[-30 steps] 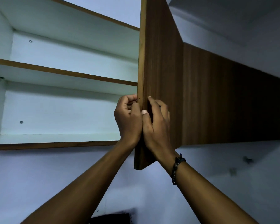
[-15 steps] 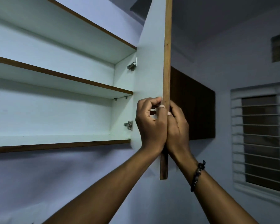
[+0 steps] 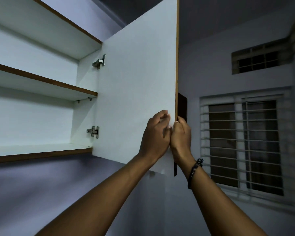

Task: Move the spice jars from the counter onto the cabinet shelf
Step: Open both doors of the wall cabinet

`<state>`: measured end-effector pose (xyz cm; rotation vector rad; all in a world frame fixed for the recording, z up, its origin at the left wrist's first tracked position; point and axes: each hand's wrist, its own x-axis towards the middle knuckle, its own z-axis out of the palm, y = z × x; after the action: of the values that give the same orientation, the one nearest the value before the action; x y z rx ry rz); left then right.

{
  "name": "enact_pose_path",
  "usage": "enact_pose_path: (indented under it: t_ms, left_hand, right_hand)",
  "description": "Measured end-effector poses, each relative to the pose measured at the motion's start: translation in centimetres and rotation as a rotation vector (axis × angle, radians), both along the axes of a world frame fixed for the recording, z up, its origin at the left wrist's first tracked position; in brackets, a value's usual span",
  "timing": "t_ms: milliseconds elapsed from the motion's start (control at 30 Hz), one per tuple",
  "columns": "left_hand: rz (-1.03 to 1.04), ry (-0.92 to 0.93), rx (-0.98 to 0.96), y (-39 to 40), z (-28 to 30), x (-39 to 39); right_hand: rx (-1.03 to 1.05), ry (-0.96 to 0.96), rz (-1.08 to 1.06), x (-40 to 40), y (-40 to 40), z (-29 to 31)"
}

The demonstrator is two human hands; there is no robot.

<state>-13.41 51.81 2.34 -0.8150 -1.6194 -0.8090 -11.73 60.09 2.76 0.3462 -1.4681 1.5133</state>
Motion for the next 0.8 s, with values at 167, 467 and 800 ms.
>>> enact_pose_path:
  t_ms: [167, 467, 800]
  left_hand:
    - [0.023, -0.104, -0.167, 2.3, -0.1, -2.2]
    - [0.080, -0.046, -0.223, 2.4, -0.2, -3.6]
    - [0.093, -0.179, -0.228, -4.9, -0.3, -1.4]
  right_hand:
    - [-0.060, -0.141, 0.047, -1.2, 2.6, 0.4]
    - [-0.060, -0.121, -0.015, -3.1, 3.2, -0.4]
    - [0.455, 0.155, -0.860, -2.4, -2.2, -2.0]
